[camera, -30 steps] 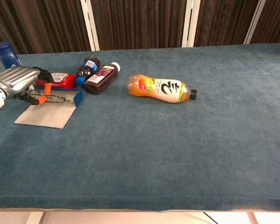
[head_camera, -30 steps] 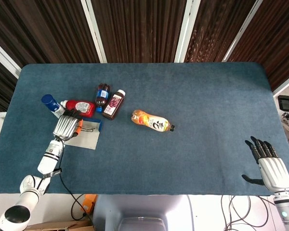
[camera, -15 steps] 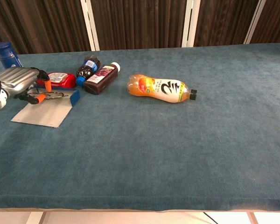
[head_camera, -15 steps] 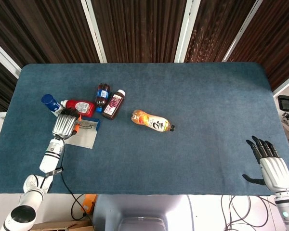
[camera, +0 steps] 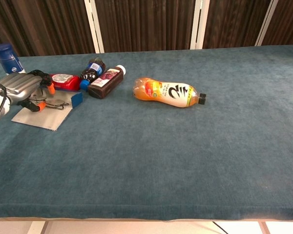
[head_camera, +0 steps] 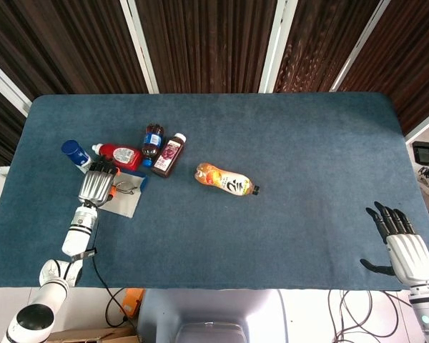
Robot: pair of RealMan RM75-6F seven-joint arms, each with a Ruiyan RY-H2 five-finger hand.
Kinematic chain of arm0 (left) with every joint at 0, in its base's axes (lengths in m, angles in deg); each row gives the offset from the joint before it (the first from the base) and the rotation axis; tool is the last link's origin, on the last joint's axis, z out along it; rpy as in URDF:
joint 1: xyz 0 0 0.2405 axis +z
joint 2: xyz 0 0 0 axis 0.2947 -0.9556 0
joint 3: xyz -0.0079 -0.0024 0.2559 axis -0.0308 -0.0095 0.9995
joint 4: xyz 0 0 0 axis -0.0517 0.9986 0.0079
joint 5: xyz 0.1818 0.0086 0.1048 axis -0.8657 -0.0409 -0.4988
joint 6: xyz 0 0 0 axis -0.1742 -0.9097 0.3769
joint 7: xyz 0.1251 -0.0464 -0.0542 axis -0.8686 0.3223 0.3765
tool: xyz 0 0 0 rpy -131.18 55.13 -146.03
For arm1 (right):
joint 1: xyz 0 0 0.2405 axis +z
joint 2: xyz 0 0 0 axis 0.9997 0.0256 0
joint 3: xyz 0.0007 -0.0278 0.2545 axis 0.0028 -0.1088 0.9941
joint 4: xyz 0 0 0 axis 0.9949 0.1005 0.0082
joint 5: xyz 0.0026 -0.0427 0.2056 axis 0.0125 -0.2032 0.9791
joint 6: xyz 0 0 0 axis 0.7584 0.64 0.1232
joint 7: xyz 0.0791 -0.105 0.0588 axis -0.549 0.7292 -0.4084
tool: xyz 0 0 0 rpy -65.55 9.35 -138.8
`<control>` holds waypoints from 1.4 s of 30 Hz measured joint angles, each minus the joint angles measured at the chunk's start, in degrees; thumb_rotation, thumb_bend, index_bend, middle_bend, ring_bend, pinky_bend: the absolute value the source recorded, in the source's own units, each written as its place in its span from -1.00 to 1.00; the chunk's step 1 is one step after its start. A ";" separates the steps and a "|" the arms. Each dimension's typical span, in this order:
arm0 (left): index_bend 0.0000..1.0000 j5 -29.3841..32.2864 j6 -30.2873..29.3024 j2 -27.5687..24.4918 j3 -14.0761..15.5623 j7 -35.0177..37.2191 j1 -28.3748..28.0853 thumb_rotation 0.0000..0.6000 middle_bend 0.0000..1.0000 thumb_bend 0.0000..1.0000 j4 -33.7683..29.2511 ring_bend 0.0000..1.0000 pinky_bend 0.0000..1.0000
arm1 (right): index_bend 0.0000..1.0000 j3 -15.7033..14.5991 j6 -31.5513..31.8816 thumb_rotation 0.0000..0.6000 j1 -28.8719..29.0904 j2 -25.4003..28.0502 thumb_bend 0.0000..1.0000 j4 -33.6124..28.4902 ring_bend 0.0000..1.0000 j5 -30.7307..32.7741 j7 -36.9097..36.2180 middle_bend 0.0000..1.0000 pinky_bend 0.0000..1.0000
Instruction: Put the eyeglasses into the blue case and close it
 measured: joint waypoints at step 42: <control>-0.74 12.01 -7.14 -25.19 -2.20 -36.17 11.09 1.00 -0.93 -0.44 -52.28 -1.00 -0.63 | -1.00 -1.06 1.86 1.00 -0.74 0.88 -0.87 -0.25 -1.00 -3.34 -2.33 -1.00 -1.00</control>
